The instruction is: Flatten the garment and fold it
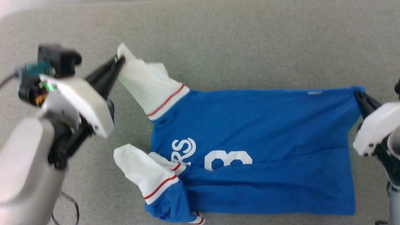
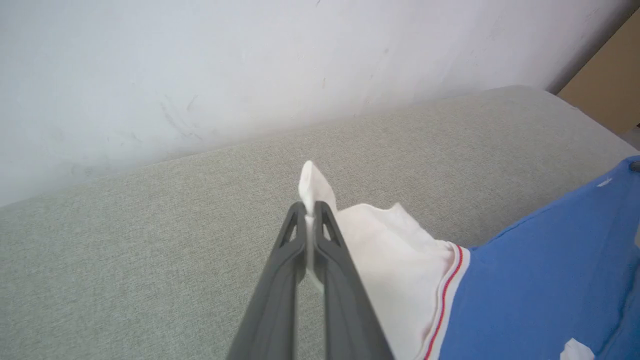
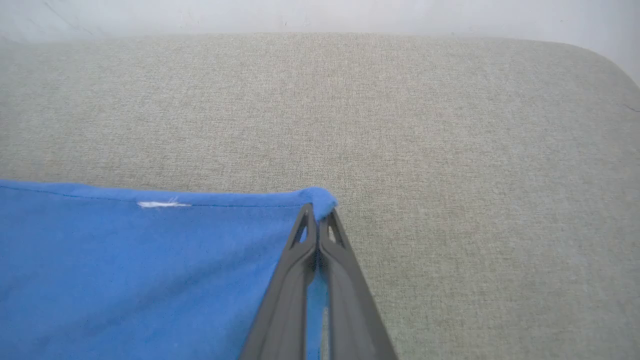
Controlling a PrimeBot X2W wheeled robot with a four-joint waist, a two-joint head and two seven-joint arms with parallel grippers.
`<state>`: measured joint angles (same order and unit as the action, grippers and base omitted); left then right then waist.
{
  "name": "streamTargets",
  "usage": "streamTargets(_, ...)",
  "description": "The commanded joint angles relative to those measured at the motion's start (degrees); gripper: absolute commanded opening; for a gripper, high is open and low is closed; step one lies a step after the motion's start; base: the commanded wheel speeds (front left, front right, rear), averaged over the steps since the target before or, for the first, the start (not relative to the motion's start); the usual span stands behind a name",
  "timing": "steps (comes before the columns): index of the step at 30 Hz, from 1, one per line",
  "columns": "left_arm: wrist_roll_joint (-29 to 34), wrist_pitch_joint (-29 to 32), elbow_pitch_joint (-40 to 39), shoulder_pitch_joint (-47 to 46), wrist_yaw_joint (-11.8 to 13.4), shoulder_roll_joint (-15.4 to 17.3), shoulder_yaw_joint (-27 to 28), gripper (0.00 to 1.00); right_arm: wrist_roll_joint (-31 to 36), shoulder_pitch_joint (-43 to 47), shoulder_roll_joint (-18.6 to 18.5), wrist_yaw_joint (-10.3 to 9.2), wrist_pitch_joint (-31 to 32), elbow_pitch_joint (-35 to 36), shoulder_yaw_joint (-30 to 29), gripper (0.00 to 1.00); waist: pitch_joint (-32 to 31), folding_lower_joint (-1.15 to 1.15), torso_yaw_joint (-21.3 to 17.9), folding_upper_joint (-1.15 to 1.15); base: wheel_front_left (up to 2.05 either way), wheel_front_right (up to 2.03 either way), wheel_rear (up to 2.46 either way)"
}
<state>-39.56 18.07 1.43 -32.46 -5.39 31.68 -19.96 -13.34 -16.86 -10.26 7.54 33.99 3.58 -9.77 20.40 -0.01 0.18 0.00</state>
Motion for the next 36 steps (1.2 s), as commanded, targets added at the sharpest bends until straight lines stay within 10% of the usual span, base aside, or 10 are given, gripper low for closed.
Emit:
streamTargets(1,-0.74,-0.19,-1.90,2.75,0.63,0.51,0.25,0.00,-0.53,1.64,0.17,-0.05,-0.60,0.60,-0.53,0.00,-2.98,0.01,0.53,0.00,0.00,0.00,0.00)
streamTargets(21,-11.00,2.98,-18.32,35.07,7.67,6.08,4.02,0.00,-5.77,19.68,4.24,-0.05,-0.95,5.67,-3.37,0.00,-9.69,0.01,1.00,0.00,0.00,0.00,0.00)
streamTargets(36,-10.43,-0.78,-9.30,35.08,8.34,-2.57,-1.43,0.00,-1.48,19.30,5.57,-0.05,-3.63,-3.07,-0.85,0.00,-9.59,0.01,0.67,0.00,0.00,0.00,0.00)
